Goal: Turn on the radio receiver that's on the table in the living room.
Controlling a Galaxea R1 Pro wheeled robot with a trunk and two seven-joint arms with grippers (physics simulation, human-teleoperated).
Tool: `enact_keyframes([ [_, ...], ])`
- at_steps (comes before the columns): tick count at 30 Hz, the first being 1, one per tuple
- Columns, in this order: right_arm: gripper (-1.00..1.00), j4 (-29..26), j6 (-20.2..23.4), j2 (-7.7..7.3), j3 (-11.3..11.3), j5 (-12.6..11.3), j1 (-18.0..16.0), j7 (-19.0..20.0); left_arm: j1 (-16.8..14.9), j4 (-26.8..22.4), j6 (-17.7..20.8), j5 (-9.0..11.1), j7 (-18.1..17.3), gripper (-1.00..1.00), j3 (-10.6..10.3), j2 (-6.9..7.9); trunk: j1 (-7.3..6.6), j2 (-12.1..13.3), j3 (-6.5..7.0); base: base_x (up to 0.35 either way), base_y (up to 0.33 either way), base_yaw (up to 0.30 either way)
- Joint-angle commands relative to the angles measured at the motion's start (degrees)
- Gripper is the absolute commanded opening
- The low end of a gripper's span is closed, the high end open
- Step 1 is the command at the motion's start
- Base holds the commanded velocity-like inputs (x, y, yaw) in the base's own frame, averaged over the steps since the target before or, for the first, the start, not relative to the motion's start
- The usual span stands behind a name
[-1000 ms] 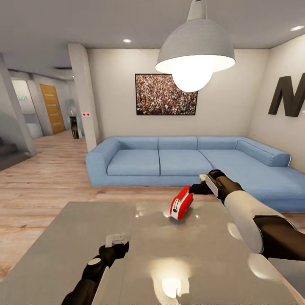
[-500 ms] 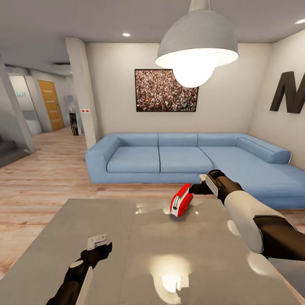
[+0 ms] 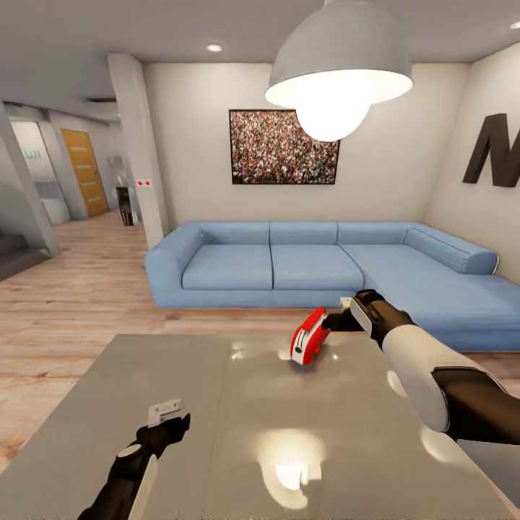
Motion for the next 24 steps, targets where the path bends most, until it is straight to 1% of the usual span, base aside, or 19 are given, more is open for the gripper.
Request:
enact_keyframes([
  [1,1.0,0.0,0.0,-0.02,0.0,0.0,0.0,0.0,0.0,-0.2,0.0,0.1,-0.1,1.0,-0.1,-0.06,0.0,0.0,-0.1,0.0,0.0,0.0],
  [3,1.0,0.0,0.0,0.02,0.0,0.0,0.0,0.0,0.0,-0.5,-0.1,0.1,-0.5,1.0,-0.2,-0.12,0.0,0.0,-0.28,0.0,0.0,0.0],
  [7,1.0,0.0,0.0,0.3,0.0,-0.1,0.0,0.0,0.0,-1.6,-0.2,0.0,-4.3,1.0,-0.3,-0.56,0.0,0.0,-0.65,0.0,0.0,0.0],
  [9,1.0,0.1,0.0,0.38,0.0,-0.1,0.0,0.0,0.0,-1.9,-0.2,-0.1,-5.7,1.0,-0.3,-0.59,0.0,0.0,-0.84,0.0,0.0,0.0],
  [12,1.0,0.1,0.0,0.46,0.0,-0.1,0.0,0.0,0.0,-2.0,-0.3,-0.2,-6.2,1.0,-0.2,-0.65,0.0,0.0,-1.12,0.0,0.0,0.0],
  [16,1.0,0.1,0.0,0.49,0.0,0.0,0.0,0.0,0.0,-2.7,-0.4,-0.1,-5.7,1.0,-0.3,-0.59,0.0,0.0,-1.49,0.0,0.0,0.0],
  [17,1.0,0.1,0.0,0.49,0.0,0.0,0.0,0.0,0.0,-4.4,-0.4,-0.1,-5.7,1.0,-0.3,-0.54,0.0,0.0,-1.58,0.0,0.0,0.0],
  [18,1.0,0.1,-0.1,0.49,0.0,0.0,0.0,0.0,0.0,-8.4,-0.3,-0.1,-5.7,1.0,-0.2,-0.55,0.0,0.0,-1.68,0.0,0.0,0.0],
  [20,1.0,0.1,0.0,0.5,0.0,0.0,0.0,0.0,0.0,-13.4,-0.3,0.0,-5.7,1.0,0.0,-0.52,0.0,0.0,-1.86,0.0,0.0,0.0],
  [21,1.0,0.1,0.0,0.5,0.0,-0.1,0.0,0.0,0.0,-14.5,-0.3,0.0,-5.7,1.0,0.0,-0.49,0.0,0.0,-1.95,0.0,0.0,0.0],
  [22,1.0,0.1,0.0,0.5,0.0,-0.1,0.0,0.0,0.0,-17.4,-0.3,0.1,-5.7,1.0,0.1,-0.53,0.0,0.0,-2.05,0.0,0.0,0.0],
  [24,1.0,0.1,0.0,0.44,0.0,0.0,0.0,0.0,0.0,-20.5,-0.3,0.2,-5.7,1.0,0.0,-0.69,0.0,0.0,-2.23,0.0,0.0,0.0],
])
